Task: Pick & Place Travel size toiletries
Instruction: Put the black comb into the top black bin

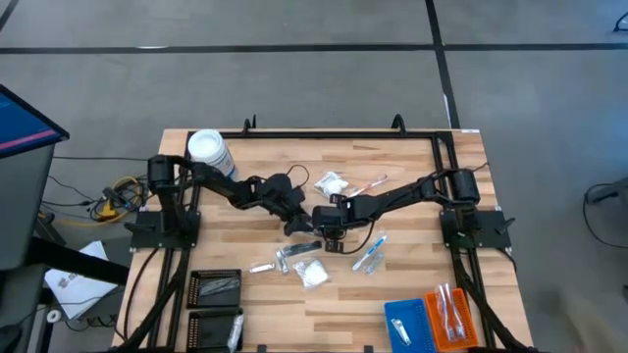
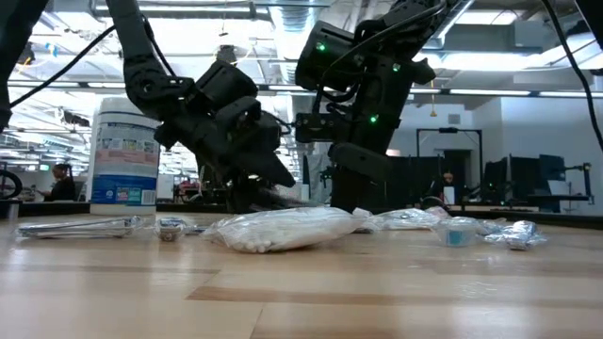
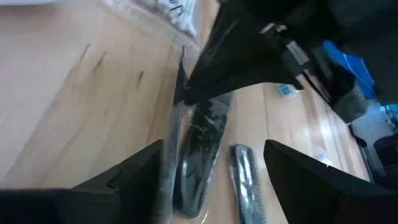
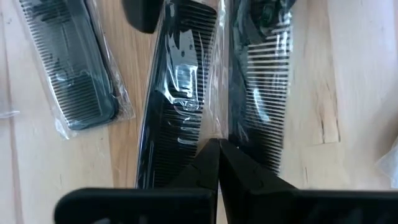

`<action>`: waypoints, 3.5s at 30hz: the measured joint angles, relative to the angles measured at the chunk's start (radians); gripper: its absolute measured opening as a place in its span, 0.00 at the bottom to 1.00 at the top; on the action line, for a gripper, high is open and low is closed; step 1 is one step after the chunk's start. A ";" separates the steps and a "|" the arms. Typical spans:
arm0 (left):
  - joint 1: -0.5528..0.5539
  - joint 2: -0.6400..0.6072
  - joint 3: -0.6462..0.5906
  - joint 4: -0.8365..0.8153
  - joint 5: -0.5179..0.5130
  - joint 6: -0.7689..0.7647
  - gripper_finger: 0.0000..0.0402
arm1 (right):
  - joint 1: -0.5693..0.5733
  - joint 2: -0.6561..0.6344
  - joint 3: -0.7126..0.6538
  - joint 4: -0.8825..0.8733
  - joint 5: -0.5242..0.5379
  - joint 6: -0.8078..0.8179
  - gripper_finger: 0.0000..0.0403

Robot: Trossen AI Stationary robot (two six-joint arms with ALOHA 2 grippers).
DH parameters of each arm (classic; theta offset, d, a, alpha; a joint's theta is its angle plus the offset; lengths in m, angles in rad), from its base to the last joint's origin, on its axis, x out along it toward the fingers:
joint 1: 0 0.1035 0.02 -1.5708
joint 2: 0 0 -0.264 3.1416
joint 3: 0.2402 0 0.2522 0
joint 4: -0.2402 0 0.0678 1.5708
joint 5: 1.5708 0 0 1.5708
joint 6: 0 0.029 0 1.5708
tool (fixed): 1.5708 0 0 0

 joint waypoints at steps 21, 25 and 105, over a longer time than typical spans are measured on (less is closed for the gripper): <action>0.014 -0.025 -0.001 -0.067 -0.060 0.022 0.01 | 0.056 -0.059 -0.015 0.051 -0.019 0.025 0.10; -0.002 -0.121 -0.002 -0.119 -0.096 0.049 0.01 | 0.115 -0.122 -0.013 0.086 -0.031 0.001 0.17; -1.560 -0.942 -0.221 -1.117 -1.041 -1.221 0.01 | 0.203 -0.233 -0.006 0.236 -0.004 -0.050 0.28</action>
